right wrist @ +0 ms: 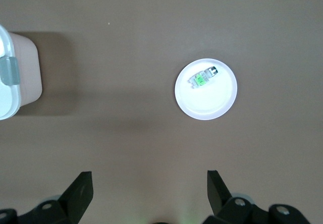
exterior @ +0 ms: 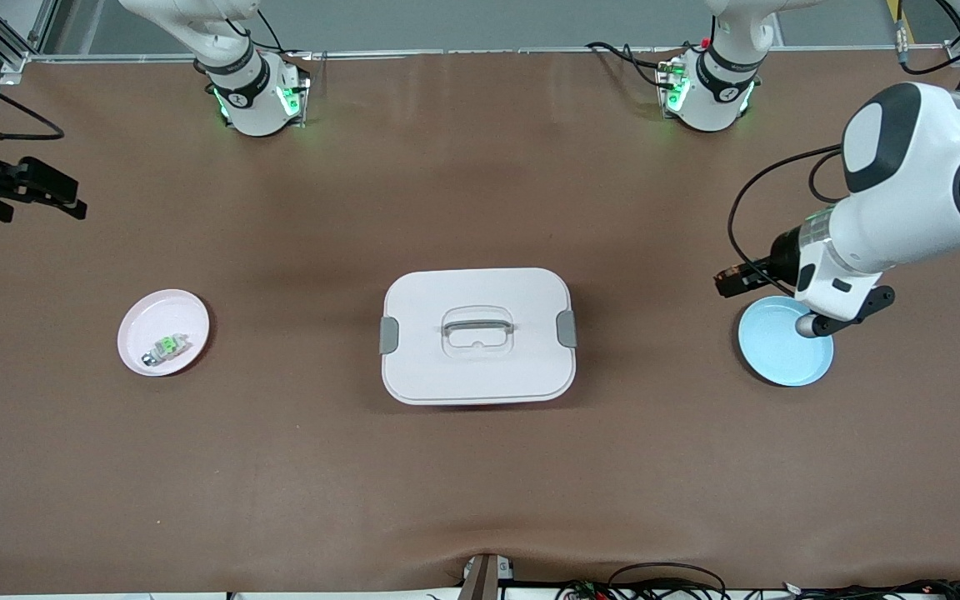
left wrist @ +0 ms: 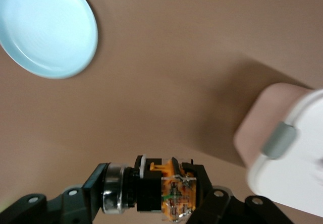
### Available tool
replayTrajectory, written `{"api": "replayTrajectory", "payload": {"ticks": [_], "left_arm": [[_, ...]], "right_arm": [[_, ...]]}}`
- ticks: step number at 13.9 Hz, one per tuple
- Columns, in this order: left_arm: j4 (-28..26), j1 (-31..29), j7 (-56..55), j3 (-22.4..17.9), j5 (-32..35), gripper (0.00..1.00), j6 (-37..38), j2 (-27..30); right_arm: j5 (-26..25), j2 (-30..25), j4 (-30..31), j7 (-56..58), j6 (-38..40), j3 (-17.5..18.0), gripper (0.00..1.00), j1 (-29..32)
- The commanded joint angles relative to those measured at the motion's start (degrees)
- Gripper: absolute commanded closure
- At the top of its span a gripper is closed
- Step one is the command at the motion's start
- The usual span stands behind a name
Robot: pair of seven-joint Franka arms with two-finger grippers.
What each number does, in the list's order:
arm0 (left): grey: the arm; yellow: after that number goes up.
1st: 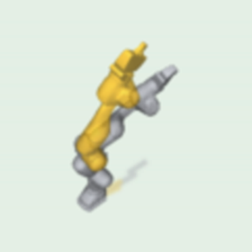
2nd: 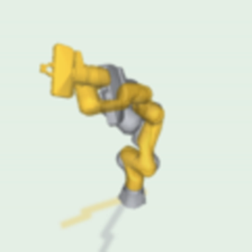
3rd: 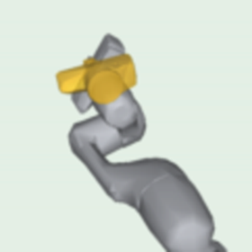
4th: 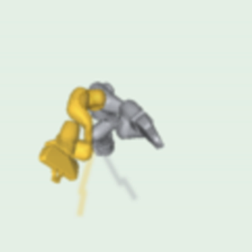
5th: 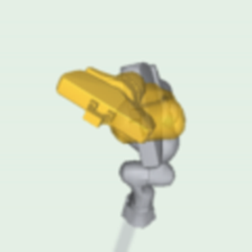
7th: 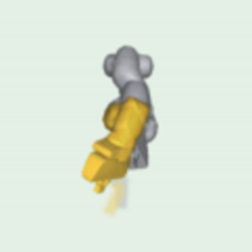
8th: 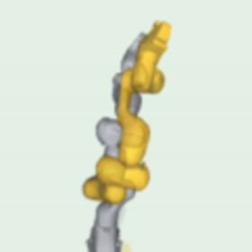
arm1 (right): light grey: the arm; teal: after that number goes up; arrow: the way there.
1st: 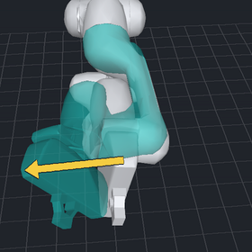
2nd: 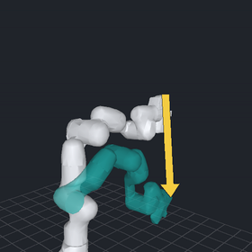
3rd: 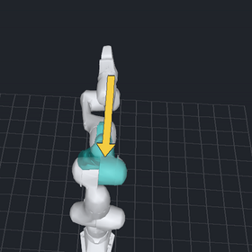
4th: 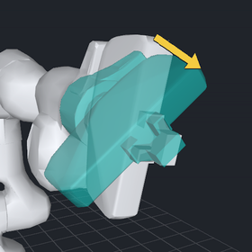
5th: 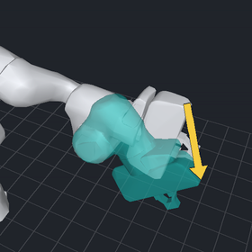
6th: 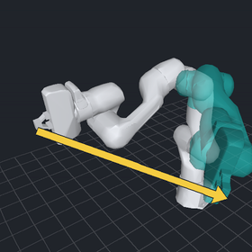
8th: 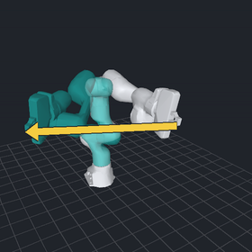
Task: Transfer orange switch to right arm and place
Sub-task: 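Carry the switch over the box while the right gripper reaches toward it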
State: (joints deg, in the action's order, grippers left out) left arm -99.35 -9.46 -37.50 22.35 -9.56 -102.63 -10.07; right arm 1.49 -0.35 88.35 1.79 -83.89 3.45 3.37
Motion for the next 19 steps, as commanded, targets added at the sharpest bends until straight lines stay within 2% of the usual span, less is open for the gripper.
{"api": "replayTrajectory", "payload": {"ticks": [1, 6, 9, 11, 14, 17, 19], "left_arm": [[3.7, 0.1, -8.4, 1.7, -3.5, 1.00, 1.5, -1.5], [8.6, 4.8, -25.8, 3.1, -8.5, 1.00, 1.5, -4.9], [12.2, 8.8, -35.8, 3.1, -8.7, 1.00, 1.3, -9.0], [16.4, 11.9, -44.7, 3.1, -8.6, 1.00, 1.2, -12.7], [19.4, 15.2, -51.6, 3.1, -8.7, 1.00, 0.3, -15.2], [19.4, 18.9, -55.8, 3.1, -8.7, 1.00, -2.2, -16.0], [19.5, 21.0, -56.7, 3.1, -8.9, 1.00, -3.9, -16.6]], "right_arm": [[-0.1, -0.2, 0.0, -4.0, 1.7, 0.2, 0.00, -4.1], [0.3, -0.6, 1.5, -18.0, 2.6, 0.2, 0.00, -14.9], [5.6, -0.9, 2.1, -24.2, 0.8, 0.2, 0.00, -18.7], [6.4, -2.0, 4.7, -29.8, -3.5, 0.2, 0.00, -22.7], [7.2, -3.8, 11.0, -34.9, -11.1, 0.3, 0.00, -27.4], [16.3, -8.2, 21.9, -34.9, -24.3, 0.2, 0.00, -28.2], [17.0, -9.3, 26.3, -34.9, -31.2, 0.3, 0.00, -31.0]]}}
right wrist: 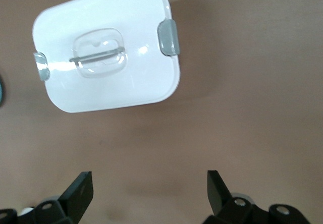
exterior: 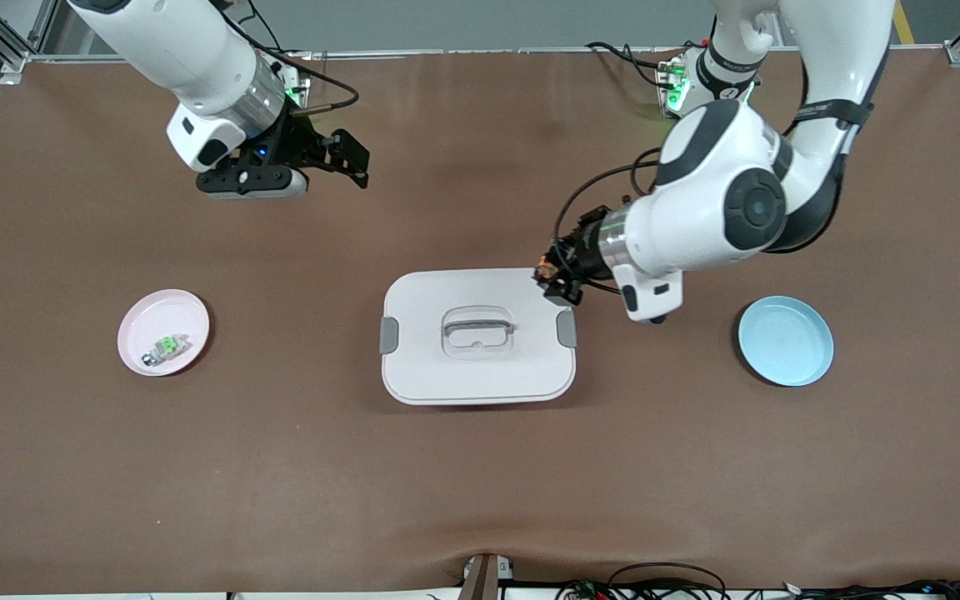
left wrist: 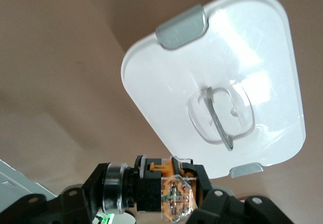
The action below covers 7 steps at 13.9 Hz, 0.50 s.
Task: Transfer orange switch to right arm and place
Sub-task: 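Carry the switch over the box while the right gripper reaches toward it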
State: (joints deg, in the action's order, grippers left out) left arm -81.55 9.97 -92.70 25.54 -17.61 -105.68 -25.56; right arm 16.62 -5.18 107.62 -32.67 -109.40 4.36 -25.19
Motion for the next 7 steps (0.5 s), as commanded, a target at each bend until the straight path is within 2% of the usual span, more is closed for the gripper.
{"api": "replayTrajectory", "payload": {"ticks": [1, 3, 7], "left_arm": [[1.7, 2.0, -2.6, 0.0, -1.0, 1.00, -1.1, -1.2], [1.7, 2.8, -4.2, 0.0, -1.0, 1.00, -3.0, -1.6], [2.0, 4.0, -5.0, -0.1, -1.0, 1.00, -5.1, -3.3]], "right_arm": [[2.3, -4.3, 7.9, -0.5, -8.3, -0.6, 0.00, -3.1], [10.1, -4.0, 10.4, -0.4, -14.9, -0.7, 0.00, -3.4], [18.6, -2.5, 12.9, 0.0, -24.1, -0.7, 0.00, -4.8]]}}
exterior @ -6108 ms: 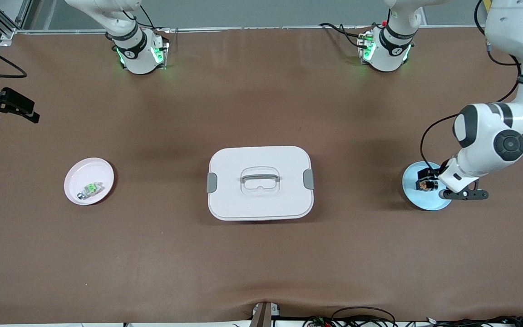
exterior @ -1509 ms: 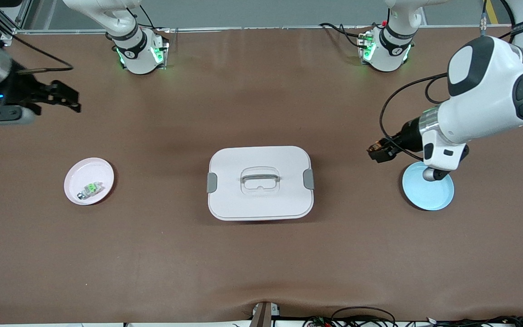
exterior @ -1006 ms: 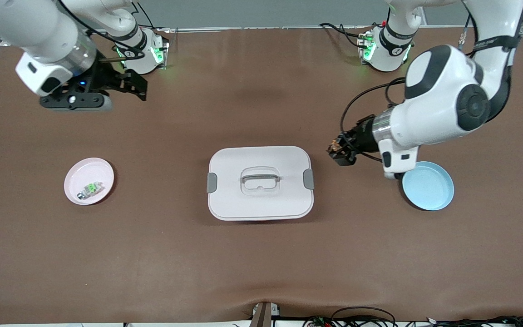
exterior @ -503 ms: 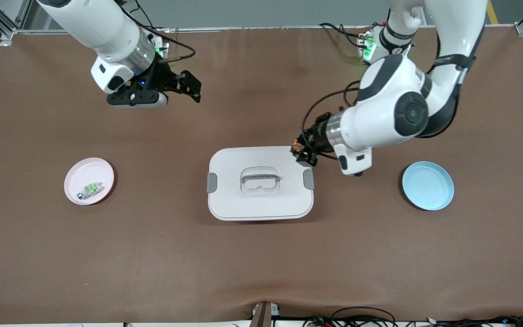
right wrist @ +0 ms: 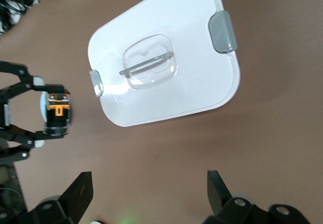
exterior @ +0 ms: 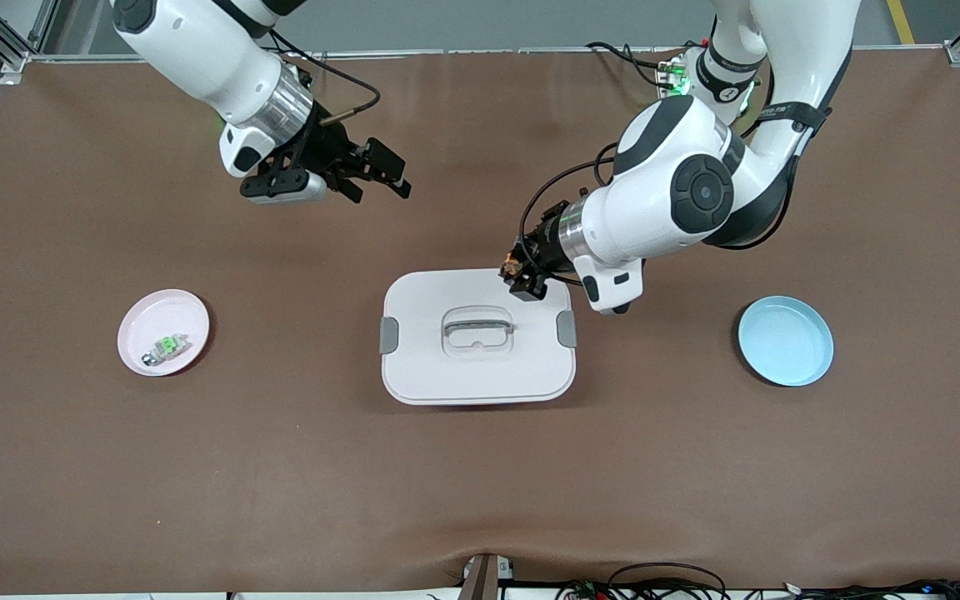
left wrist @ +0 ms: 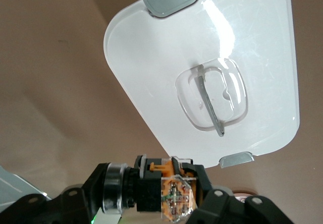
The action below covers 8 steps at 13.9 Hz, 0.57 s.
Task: Transfer orange switch to right arm and place
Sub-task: 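Carry the switch over the box while the right gripper reaches toward it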
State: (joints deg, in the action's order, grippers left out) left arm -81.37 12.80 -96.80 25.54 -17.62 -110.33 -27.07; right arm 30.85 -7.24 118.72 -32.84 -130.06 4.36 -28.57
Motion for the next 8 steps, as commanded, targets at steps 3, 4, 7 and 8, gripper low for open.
{"api": "replayTrajectory", "payload": {"ticks": [3, 4, 7, 8], "left_arm": [[1.8, 2.3, -1.0, -0.1, -1.0, 1.00, -2.8, -2.4], [1.8, 2.4, -1.0, 0.0, -1.0, 1.00, -2.9, -2.5], [2.3, 3.5, -1.0, 0.0, -1.1, 1.00, -3.0, -2.8], [2.5, 3.7, -1.0, 0.0, -1.1, 1.00, -3.0, -2.9]], "right_arm": [[11.2, 3.0, 1.9, 0.6, -9.9, -0.7, 0.00, -3.2], [13.4, 4.0, 1.9, 0.8, -11.6, -0.7, 0.00, -3.9], [15.3, 7.8, 1.3, 2.2, -15.7, -0.6, 0.00, -5.1], [15.6, 8.9, 1.2, 2.3, -17.1, -0.6, 0.00, -5.2]]}}
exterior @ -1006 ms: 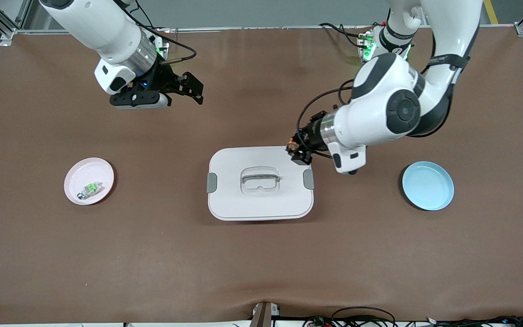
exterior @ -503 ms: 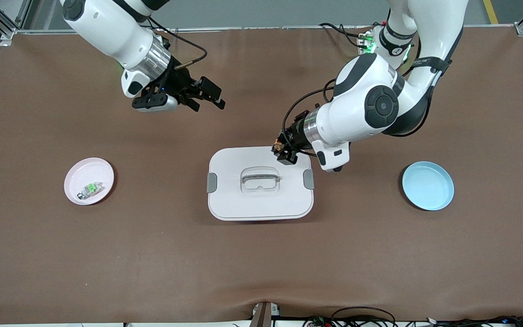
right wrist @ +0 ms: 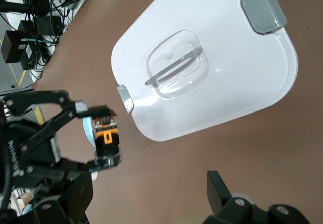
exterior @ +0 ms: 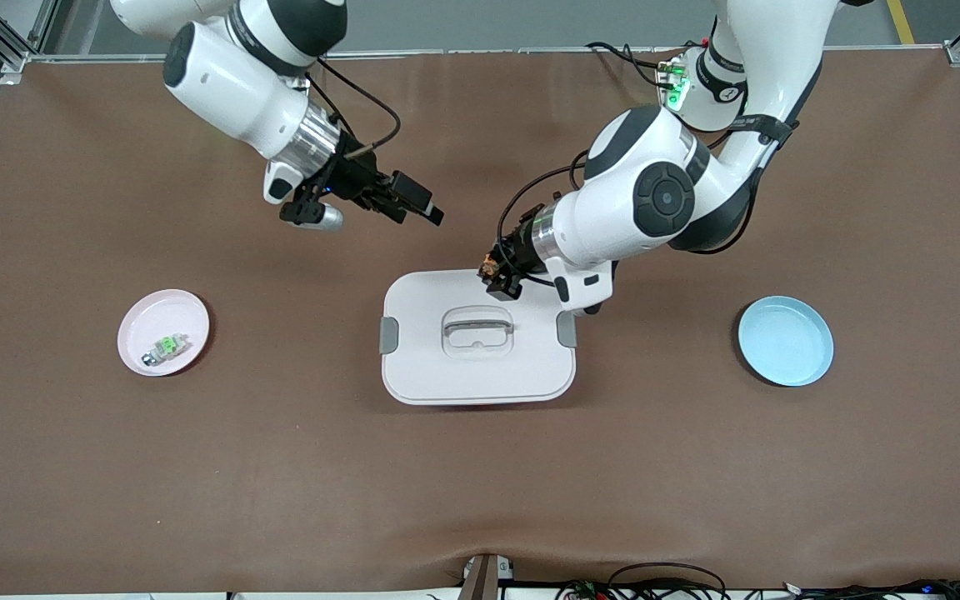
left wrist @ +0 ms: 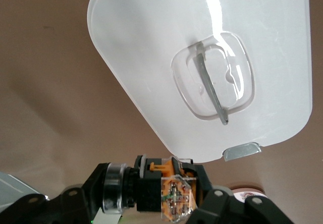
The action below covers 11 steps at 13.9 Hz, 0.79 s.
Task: Transfer orange switch to right arm and place
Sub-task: 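Carry the switch over the box while the right gripper reaches toward it, then grasp the orange switch with the right gripper beside the left gripper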
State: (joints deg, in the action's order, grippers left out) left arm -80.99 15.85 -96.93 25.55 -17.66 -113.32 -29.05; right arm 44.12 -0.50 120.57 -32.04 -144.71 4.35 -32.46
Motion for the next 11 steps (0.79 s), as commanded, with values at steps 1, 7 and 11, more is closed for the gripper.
{"api": "replayTrajectory", "payload": {"ticks": [1, 7, 11], "left_arm": [[2.2, 1.5, -0.9, -0.1, -1.1, 1.00, 0.0, -1.5], [3.0, 2.6, -2.0, -0.1, -1.1, 1.00, -1.2, -2.5], [3.0, 3.6, -2.1, -0.1, -1.1, 1.00, -1.5, -2.4]], "right_arm": [[3.5, 3.0, -1.4, 1.5, -2.9, -0.6, 0.00, -1.4], [7.6, 7.2, -6.0, 1.5, -3.9, -0.7, 0.00, -2.5], [7.6, 9.4, -6.1, 1.6, -8.1, -0.7, 0.00, -5.3]]}}
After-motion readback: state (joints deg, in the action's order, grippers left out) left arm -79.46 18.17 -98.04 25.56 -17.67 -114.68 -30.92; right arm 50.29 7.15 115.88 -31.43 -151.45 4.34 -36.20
